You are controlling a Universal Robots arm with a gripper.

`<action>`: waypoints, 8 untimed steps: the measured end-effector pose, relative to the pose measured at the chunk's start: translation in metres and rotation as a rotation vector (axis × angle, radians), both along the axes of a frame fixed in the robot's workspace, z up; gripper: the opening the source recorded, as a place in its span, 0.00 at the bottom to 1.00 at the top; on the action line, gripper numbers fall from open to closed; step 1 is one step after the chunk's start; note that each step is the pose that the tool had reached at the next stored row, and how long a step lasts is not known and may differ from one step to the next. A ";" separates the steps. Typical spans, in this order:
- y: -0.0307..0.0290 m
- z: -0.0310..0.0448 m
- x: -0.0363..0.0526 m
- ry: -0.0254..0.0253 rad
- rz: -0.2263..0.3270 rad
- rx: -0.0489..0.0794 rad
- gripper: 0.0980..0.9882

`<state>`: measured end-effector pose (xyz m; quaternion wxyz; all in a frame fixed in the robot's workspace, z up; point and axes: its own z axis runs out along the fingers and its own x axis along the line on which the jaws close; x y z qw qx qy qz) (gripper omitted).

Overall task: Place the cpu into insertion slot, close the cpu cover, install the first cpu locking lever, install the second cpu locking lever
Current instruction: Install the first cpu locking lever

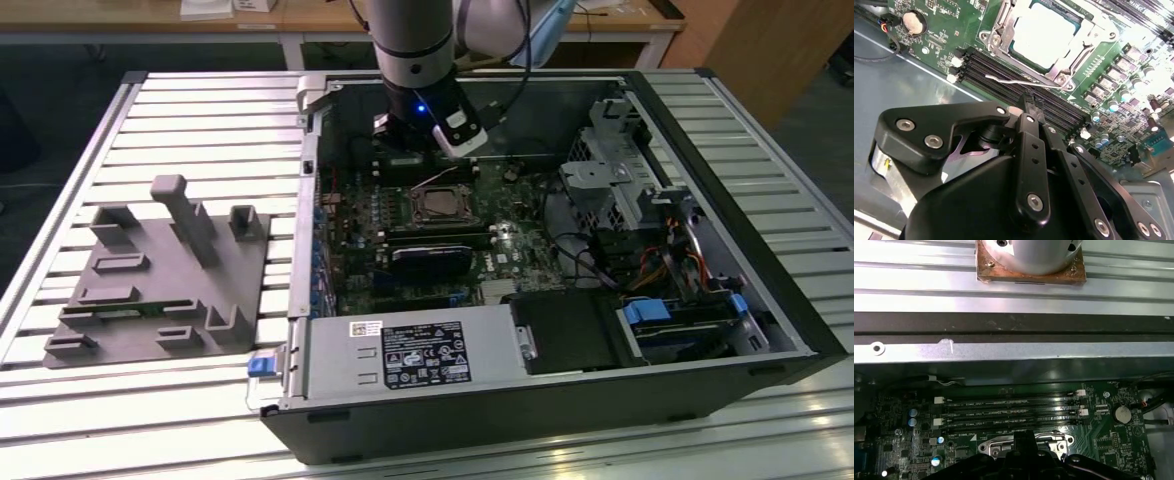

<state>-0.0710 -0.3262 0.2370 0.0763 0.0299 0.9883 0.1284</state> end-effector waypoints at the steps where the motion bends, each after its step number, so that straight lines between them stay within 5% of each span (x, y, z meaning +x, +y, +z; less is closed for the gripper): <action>1: 0.0000 0.0000 0.0000 0.0000 0.000 0.000 0.01; 8: 0.0001 -0.0039 0.0000 -0.0034 -0.016 -0.017 0.01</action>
